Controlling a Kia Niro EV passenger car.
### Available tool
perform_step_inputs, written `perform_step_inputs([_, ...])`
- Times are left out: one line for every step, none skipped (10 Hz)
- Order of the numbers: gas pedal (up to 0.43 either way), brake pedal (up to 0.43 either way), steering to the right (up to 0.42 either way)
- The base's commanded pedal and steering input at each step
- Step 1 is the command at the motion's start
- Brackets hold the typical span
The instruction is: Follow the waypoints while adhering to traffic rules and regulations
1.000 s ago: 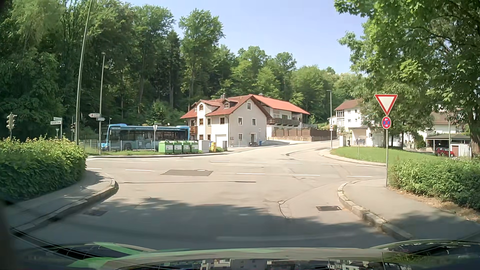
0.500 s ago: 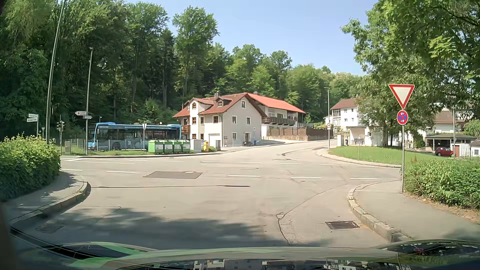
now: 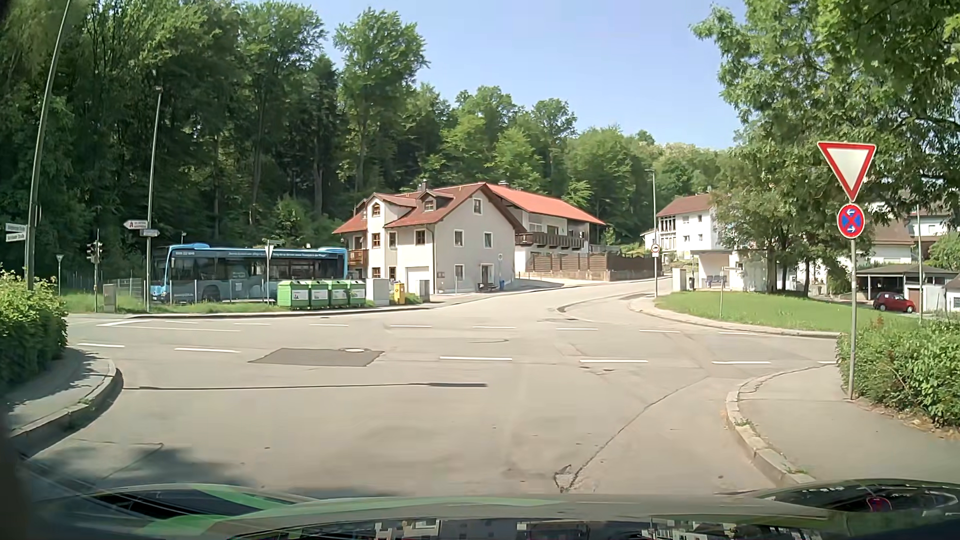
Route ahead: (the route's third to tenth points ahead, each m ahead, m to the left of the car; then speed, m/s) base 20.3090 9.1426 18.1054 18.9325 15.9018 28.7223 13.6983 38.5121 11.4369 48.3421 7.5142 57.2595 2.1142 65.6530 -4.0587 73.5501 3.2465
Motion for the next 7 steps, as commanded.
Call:
perform_step_inputs([0.0,0.116,0.024])
perform_step_inputs([0.0,0.116,0.02])
perform_step_inputs([0.0,0.122,0.017])
perform_step_inputs([0.0,0.122,0.012])
perform_step_inputs([0.0,0.116,0.005])
perform_step_inputs([0.0,0.122,0.002])
perform_step_inputs([0.0,0.116,-0.002])
